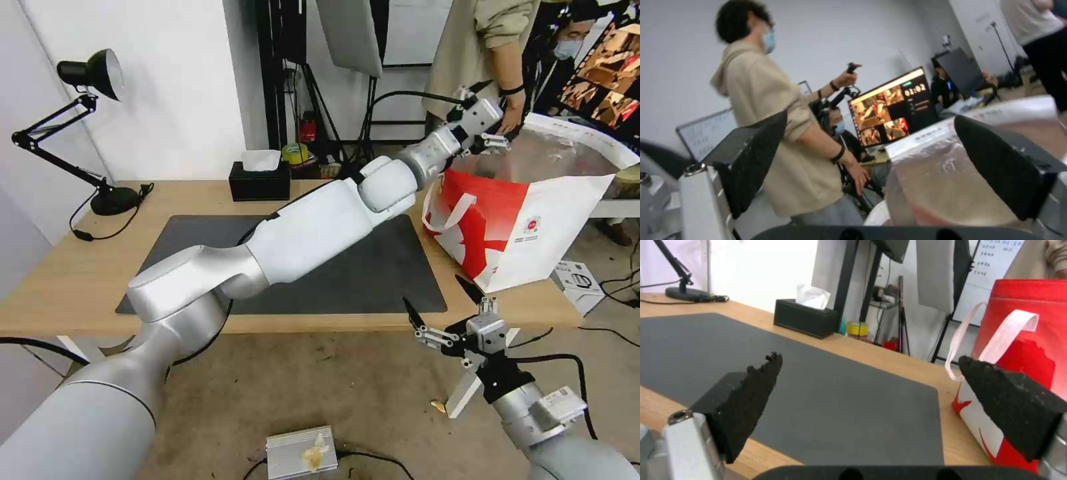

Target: Pick up the trash from the table and place it into the takeout bag.

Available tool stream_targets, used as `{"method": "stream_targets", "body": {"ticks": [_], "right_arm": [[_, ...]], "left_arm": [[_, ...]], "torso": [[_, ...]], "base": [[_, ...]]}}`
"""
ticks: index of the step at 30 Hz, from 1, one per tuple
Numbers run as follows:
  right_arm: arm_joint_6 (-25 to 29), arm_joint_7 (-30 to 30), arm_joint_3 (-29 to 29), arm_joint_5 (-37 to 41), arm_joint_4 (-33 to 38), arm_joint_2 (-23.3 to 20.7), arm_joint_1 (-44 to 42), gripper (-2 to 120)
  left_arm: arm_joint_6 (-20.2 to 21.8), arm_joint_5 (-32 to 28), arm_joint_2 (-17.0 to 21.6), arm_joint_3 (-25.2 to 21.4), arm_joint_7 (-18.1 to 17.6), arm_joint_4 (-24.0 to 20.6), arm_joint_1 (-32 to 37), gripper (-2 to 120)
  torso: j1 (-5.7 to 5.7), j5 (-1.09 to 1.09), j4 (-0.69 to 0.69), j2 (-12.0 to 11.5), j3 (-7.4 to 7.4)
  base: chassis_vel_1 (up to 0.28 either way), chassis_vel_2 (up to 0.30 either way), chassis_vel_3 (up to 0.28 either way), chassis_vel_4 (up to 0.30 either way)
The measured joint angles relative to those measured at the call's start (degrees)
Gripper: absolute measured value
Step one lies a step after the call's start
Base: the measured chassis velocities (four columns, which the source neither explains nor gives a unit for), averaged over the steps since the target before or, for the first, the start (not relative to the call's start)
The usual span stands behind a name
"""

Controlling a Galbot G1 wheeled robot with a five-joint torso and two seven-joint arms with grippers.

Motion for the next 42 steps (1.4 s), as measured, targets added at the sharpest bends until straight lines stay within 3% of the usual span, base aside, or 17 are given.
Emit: {"method": "stream_targets", "body": {"ticks": [3, 4, 12, 23, 28, 31, 35, 38, 41, 42], "right_arm": [[0.0, 0.0, 0.0, 0.0, 0.0, 0.0, 0.0, 100], [0.0, 0.0, 0.0, 0.0, 0.0, 0.0, 0.0, 100], [0.0, 0.0, 0.0, 0.0, 0.0, 0.0, 0.0, 100], [0.0, 0.0, 0.0, 0.0, 0.0, 0.0, 0.0, 100], [0.0, 0.0, 0.0, 0.0, 0.0, 0.0, 0.0, 100], [0.0, 0.0, 0.0, 0.0, 0.0, 0.0, 0.0, 100], [0.0, 0.0, 0.0, 0.0, 0.0, 0.0, 0.0, 100], [0.0, 0.0, 0.0, 0.0, 0.0, 0.0, 0.0, 100], [0.0, 0.0, 0.0, 0.0, 0.0, 0.0, 0.0, 100], [0.0, 0.0, 0.0, 0.0, 0.0, 0.0, 0.0, 100]], "left_arm": [[1.3, -6.0, 3.5, -0.6, -1.2, -2.9, -0.3, 100], [1.3, -6.0, 3.5, -0.6, -1.2, -2.9, -0.3, 100], [2.5, -13.9, 14.2, -2.0, -3.6, -12.7, 0.2, 100], [3.3, -20.1, 22.4, -5.6, -6.4, -22.5, 4.5, 100], [3.4, -21.9, 27.2, -9.0, -6.8, -26.5, 7.9, 100], [3.4, -22.8, 33.0, -13.2, -6.8, -30.4, 12.0, 100], [3.3, -23.1, 36.9, -16.0, -6.0, -33.3, 15.4, 100], [3.3, -22.9, 42.4, -21.3, -3.9, -38.1, 21.5, 100], [3.3, -22.8, 44.1, -23.9, -3.4, -40.1, 24.4, 100], [3.3, -22.5, 45.6, -26.6, -2.9, -41.7, 27.2, 100]], "torso": [[0.00, -0.01, 0.01, 0.0, 0.00], [0.00, -0.01, 0.01, 0.0, 0.00], [0.00, -0.02, 0.02, 0.0, 0.00], [0.00, -0.01, 0.00, 0.0, 0.00], [0.00, -0.02, 0.01, 0.0, 0.00], [0.00, -0.01, 0.01, 0.0, 0.00], [0.00, -0.02, 0.03, 0.0, -0.01], [0.00, -0.01, 0.01, 0.0, 0.00], [0.00, -0.01, 0.01, 0.0, -0.01], [-0.01, 0.00, 0.01, 0.0, 0.00]], "base": [[0.000, 0.000, 0.000, 0.000], [0.000, 0.000, 0.000, 0.000], [0.000, 0.000, 0.000, 0.000], [0.000, 0.000, 0.000, 0.000], [0.000, 0.000, 0.000, 0.000], [0.000, 0.000, 0.000, 0.000], [0.000, 0.000, 0.000, 0.000], [0.000, 0.000, 0.000, 0.000], [0.000, 0.000, 0.000, 0.000], [0.000, 0.000, 0.000, 0.000]]}}
